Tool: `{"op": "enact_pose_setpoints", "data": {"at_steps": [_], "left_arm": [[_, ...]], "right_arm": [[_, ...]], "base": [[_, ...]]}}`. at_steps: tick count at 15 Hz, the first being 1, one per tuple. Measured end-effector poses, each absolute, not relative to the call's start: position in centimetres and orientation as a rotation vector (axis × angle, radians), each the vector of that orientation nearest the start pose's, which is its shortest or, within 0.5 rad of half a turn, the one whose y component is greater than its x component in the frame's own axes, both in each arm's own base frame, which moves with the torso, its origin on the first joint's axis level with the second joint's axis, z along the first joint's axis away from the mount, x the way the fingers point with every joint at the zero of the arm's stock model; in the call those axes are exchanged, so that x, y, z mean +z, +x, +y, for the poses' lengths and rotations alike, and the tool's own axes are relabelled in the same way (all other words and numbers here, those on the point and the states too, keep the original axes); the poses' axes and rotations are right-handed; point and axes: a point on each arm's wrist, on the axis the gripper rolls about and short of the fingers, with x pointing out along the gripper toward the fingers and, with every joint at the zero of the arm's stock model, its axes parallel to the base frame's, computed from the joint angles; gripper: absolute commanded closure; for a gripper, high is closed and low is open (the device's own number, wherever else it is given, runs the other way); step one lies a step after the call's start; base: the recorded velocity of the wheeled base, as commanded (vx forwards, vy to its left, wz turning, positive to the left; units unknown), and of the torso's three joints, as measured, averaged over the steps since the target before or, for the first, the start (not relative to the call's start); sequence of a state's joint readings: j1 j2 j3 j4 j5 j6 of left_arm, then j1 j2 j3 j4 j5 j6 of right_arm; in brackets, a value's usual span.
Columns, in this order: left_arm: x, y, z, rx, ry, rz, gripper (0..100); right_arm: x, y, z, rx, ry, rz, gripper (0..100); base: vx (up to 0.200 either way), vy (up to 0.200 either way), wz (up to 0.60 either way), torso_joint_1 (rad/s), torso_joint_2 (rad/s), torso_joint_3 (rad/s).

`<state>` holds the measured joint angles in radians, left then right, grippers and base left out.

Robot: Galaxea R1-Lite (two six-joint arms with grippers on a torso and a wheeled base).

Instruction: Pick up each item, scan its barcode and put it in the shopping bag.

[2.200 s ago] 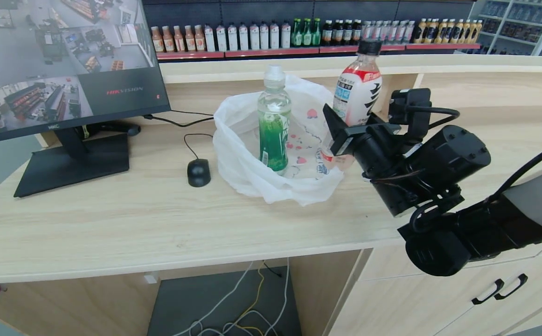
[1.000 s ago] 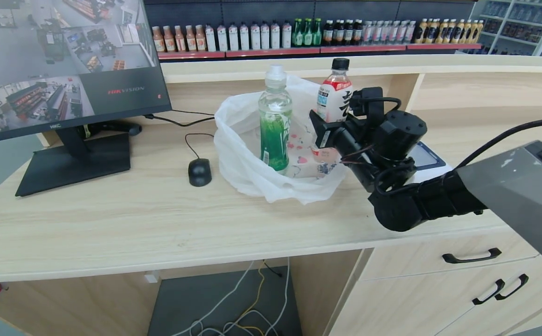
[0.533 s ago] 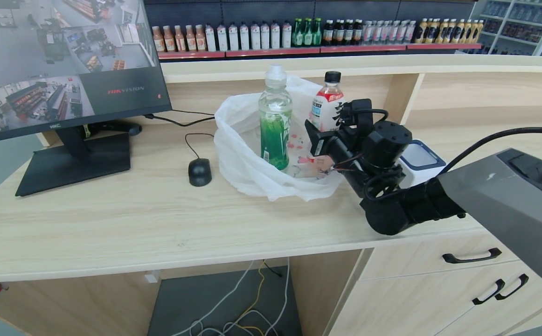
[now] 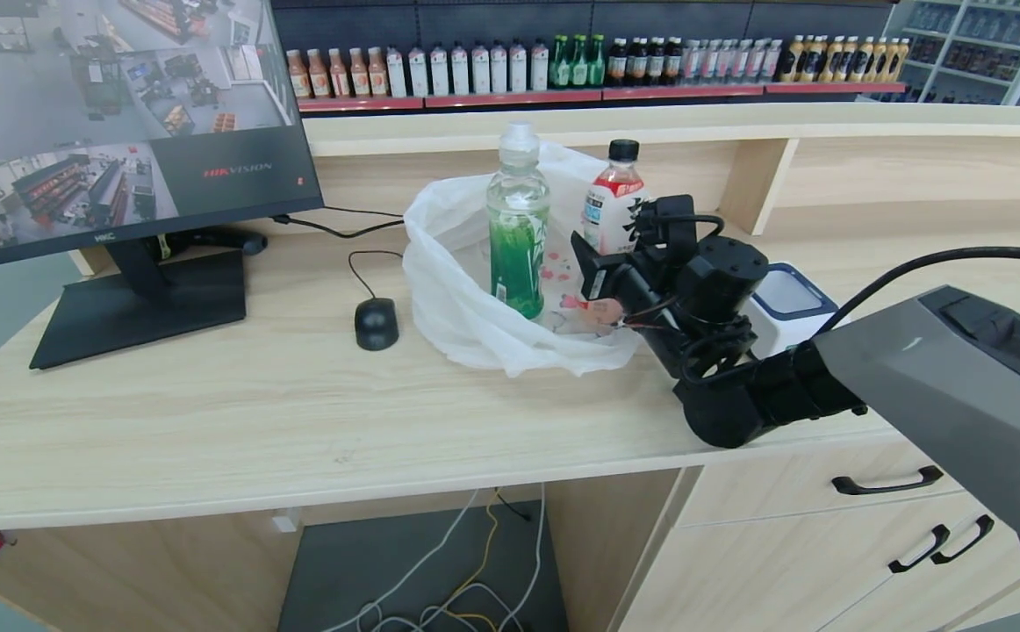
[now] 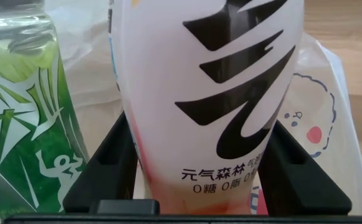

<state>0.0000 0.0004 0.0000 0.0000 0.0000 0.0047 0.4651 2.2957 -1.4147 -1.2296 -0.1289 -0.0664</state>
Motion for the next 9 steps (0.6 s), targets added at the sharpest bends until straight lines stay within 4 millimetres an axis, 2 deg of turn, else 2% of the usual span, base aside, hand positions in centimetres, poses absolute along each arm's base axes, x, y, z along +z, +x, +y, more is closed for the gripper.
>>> {"op": "enact_pose_setpoints", "data": {"at_steps": [9], "left_arm": [[7.5, -2.3, 0.0, 0.0, 0.005, 0.0, 0]], "right_arm": [[16.0, 41.0, 20.4, 0.32, 0.009, -0.342, 100]], "base": [[0.0, 0.0, 0.0, 0.0, 0.0, 0.0]]}}
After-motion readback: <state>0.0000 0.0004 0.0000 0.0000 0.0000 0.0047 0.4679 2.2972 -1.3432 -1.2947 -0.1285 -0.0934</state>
